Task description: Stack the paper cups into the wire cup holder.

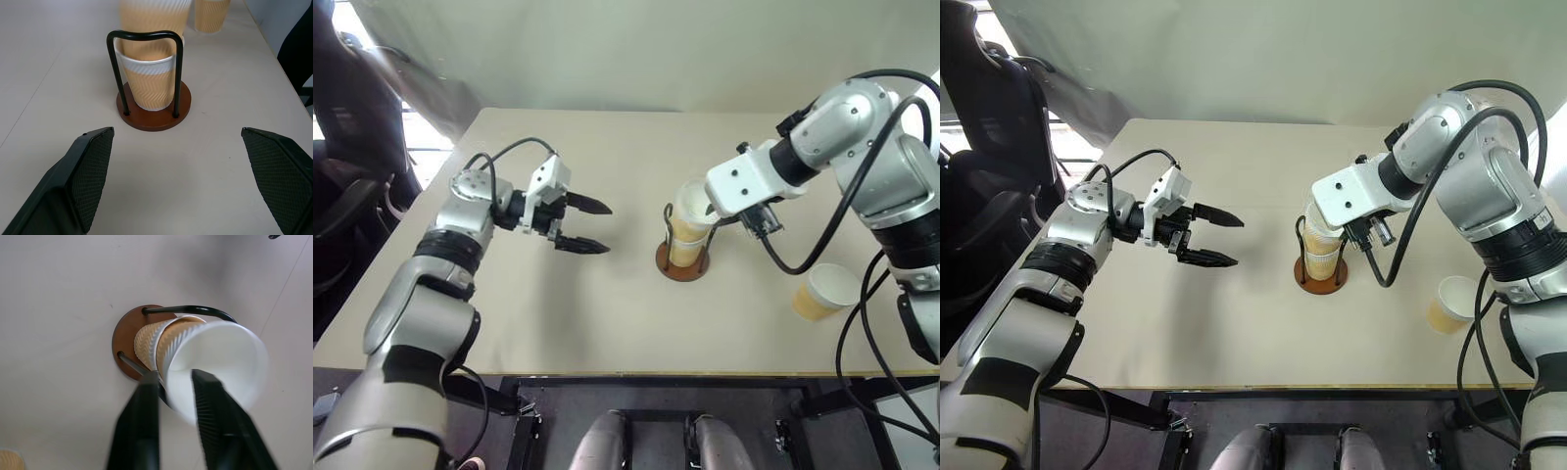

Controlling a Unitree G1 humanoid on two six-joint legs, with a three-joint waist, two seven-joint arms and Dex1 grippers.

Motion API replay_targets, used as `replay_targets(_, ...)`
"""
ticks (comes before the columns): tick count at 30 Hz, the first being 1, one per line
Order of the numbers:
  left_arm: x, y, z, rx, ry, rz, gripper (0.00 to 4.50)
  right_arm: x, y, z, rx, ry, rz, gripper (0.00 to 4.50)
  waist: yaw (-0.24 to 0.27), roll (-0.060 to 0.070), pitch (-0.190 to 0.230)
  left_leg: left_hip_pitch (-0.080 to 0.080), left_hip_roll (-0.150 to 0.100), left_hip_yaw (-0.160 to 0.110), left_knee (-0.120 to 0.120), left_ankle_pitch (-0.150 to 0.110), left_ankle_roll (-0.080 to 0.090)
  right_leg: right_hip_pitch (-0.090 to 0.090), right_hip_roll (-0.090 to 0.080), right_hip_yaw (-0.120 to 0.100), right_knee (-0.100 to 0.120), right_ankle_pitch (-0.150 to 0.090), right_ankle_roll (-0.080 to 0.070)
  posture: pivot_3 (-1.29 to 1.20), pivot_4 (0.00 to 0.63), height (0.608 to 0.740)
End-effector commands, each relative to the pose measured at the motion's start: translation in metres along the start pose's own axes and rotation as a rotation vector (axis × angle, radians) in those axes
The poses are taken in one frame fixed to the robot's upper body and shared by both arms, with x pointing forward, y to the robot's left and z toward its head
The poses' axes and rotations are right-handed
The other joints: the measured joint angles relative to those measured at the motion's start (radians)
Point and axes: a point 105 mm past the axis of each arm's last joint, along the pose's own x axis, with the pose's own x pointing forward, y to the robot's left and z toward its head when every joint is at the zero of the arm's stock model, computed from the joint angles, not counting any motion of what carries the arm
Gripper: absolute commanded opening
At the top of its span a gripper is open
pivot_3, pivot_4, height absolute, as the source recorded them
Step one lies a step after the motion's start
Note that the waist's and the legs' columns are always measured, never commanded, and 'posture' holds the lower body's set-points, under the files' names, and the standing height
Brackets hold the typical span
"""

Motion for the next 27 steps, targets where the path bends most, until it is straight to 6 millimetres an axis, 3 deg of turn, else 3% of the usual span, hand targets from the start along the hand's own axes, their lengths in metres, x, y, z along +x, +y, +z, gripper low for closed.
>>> replay_targets(1, -0.006, 0.0, 0.01, 0.044, -0.018, -0.009, 4.5, -0.007, -0.004, 0.003, -0.022, 0.005, -0.031, 2.28, 0.0, 0.0, 0.0, 0.0, 0.0, 0.0, 0.0, 0.0, 0.0, 0.0, 0.0, 0.0, 0.0, 0.0, 0.0, 0.0, 0.15, 0.74)
replay_targets(2, -0.006, 0.0, 0.011, 0.044, -0.019, -0.01, 4.5, -0.007, -0.005, 0.003, -0.019, 0.002, -0.033, 2.59, 0.0, 0.0, 0.0, 0.0, 0.0, 0.0, 0.0, 0.0, 0.0, 0.0, 0.0, 0.0, 0.0, 0.0, 0.0, 0.0, 0.15, 0.74)
replay_targets(6, -0.006, 0.001, 0.014, 0.043, -0.03, -0.009, 4.5, -0.013, -0.008, 0.002, 0.006, -0.009, -0.058, 2.59, 0.0, 0.0, 0.0, 0.0, 0.0, 0.0, 0.0, 0.0, 0.0, 0.0, 0.0, 0.0, 0.0, 0.0, 0.0, 0.0, 0.15, 0.74)
replay_targets(11, -0.002, 0.0, 0.025, 0.032, -0.094, -0.027, 4.5, -0.034, -0.008, 0.005, 0.158, -0.107, -0.103, 2.59, 0.002, 0.0, 0.0, 0.0, 0.0, 0.0, 0.0, 0.0, 0.0, 0.0, 0.0, 0.0, 0.0, 0.0, 0.0, 0.0, 0.15, 0.74)
replay_targets(17, 0.003, -0.004, 0.05, 0.044, -0.193, -0.077, 4.5, -0.059, 0.025, 0.013, 0.374, -0.231, -0.043, 2.59, 0.011, 0.0, 0.0, -0.001, -0.001, 0.0, 0.0, 0.004, -0.009, 0.001, 0.0, 0.001, -0.001, -0.003, 0.002, 0.0, 0.15, 0.74)
replay_targets(22, 0.009, -0.009, 0.065, 0.073, -0.209, -0.132, 4.5, -0.061, 0.051, -0.004, 0.462, -0.169, -0.004, 2.59, 0.01, -0.001, 0.0, -0.001, -0.001, 0.001, 0.0, 0.003, -0.009, 0.001, 0.0, 0.002, -0.001, -0.004, 0.004, 0.0, 0.15, 0.74)
replay_targets(27, 0.014, -0.013, 0.077, 0.085, -0.218, -0.172, 4.5, -0.05, 0.085, -0.031, 0.469, -0.024, 0.07, 2.59, 0.01, -0.001, 0.0, -0.001, -0.001, 0.001, 0.0, 0.0, -0.002, 0.001, 0.0, 0.002, 0.0, -0.005, 0.006, 0.0, 0.15, 0.74)
